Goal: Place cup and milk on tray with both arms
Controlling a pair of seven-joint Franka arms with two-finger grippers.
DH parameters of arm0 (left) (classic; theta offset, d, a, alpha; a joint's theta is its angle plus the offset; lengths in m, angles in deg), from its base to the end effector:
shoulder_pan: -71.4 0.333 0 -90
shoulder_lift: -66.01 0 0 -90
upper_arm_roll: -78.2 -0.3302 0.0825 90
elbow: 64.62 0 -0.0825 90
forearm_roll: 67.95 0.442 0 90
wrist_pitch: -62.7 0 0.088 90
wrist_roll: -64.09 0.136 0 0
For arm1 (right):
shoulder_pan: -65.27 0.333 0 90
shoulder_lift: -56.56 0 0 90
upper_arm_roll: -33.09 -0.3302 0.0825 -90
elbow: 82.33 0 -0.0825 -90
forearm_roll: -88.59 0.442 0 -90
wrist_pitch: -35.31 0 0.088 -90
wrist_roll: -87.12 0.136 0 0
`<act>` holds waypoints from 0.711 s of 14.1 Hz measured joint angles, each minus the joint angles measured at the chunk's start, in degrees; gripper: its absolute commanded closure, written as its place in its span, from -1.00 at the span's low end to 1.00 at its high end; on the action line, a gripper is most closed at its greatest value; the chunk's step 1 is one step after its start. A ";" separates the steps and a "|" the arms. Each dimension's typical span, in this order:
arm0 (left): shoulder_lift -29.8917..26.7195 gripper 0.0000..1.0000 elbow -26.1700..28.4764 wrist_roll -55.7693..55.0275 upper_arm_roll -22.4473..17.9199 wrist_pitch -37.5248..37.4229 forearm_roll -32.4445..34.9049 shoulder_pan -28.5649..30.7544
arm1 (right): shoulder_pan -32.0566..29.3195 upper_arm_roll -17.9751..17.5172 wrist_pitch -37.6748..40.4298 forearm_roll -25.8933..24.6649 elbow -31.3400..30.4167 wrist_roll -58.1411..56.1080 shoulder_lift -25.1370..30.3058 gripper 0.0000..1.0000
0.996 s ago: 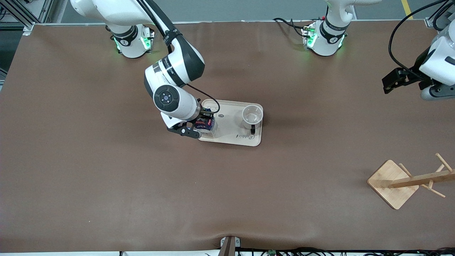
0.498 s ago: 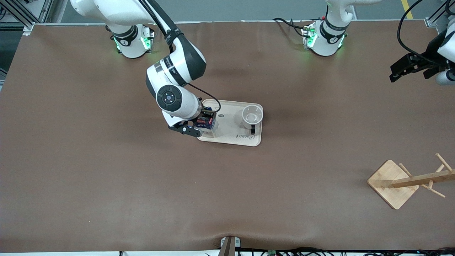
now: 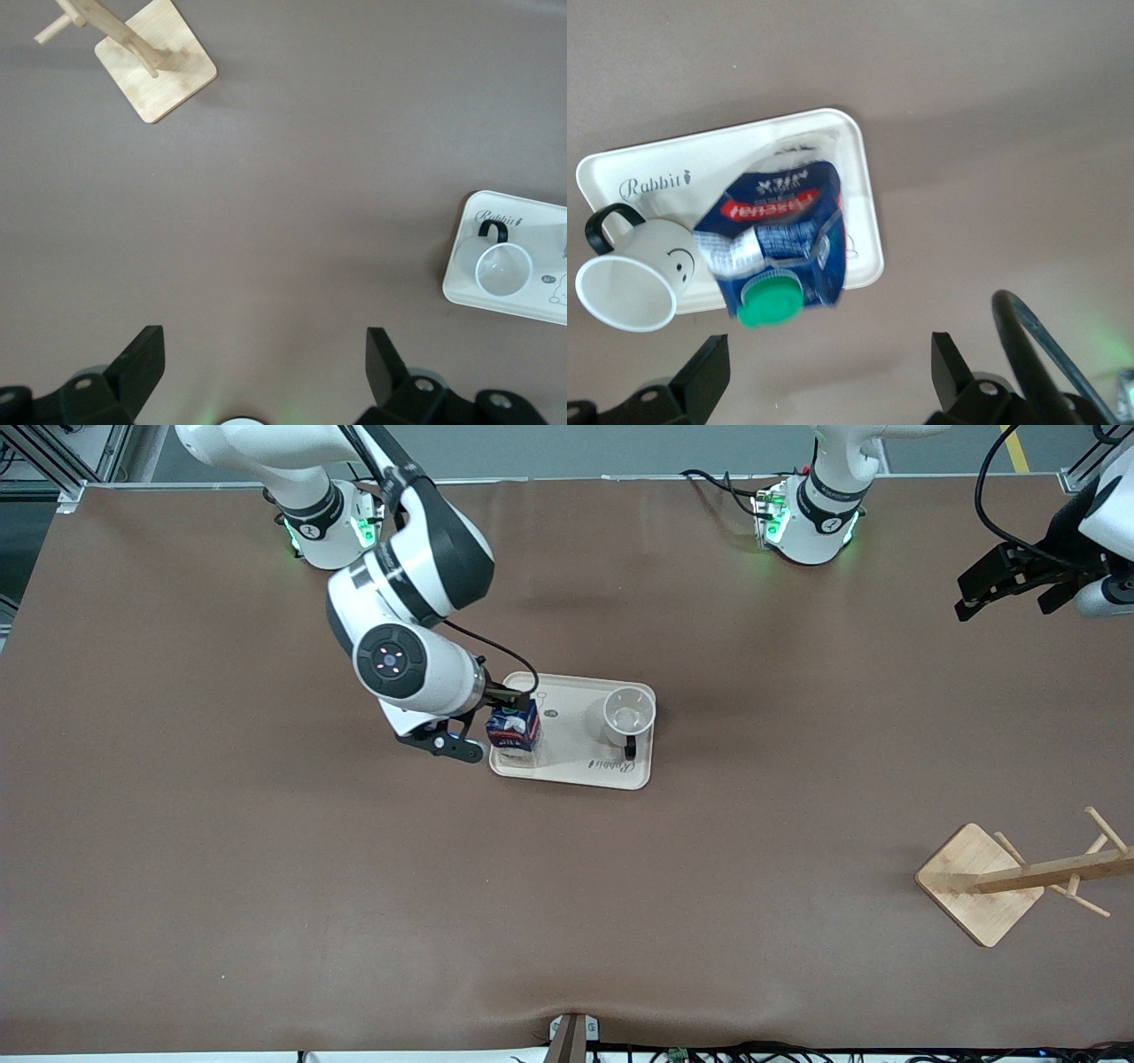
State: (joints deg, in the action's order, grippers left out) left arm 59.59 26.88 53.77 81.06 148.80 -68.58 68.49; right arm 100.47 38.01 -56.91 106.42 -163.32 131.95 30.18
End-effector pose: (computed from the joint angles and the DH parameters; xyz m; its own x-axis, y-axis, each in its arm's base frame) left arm 0.5656 -0.0604 0.6560 0.9968 0.0788 0.0164 0.0787 -0.9969 0.0085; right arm 0.5952 0.4044 0.3902 0.8881 -0.2786 -0.3655 -0.2984 -0.9544 0.0026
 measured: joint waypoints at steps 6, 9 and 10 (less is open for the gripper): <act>-0.37 -1.00 0.75 -4.10 2.43 0.52 -0.15 0.00 | -15.22 0.19 7.76 14.98 6.60 -0.49 0.35 -1.00; -0.59 -1.00 0.75 -4.23 2.50 0.52 -0.15 0.06 | -16.50 0.15 9.36 13.74 7.21 -0.54 0.35 -1.00; -0.64 -1.00 0.75 -4.23 2.67 0.52 -0.15 0.07 | -16.32 0.09 9.19 10.81 8.33 -0.82 0.37 -1.00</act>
State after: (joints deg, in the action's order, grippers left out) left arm 58.95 27.63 49.54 83.73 149.32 -68.73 68.56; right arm 84.16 38.10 -47.72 117.22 -154.99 131.13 30.55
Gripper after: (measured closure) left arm 0.000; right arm 0.000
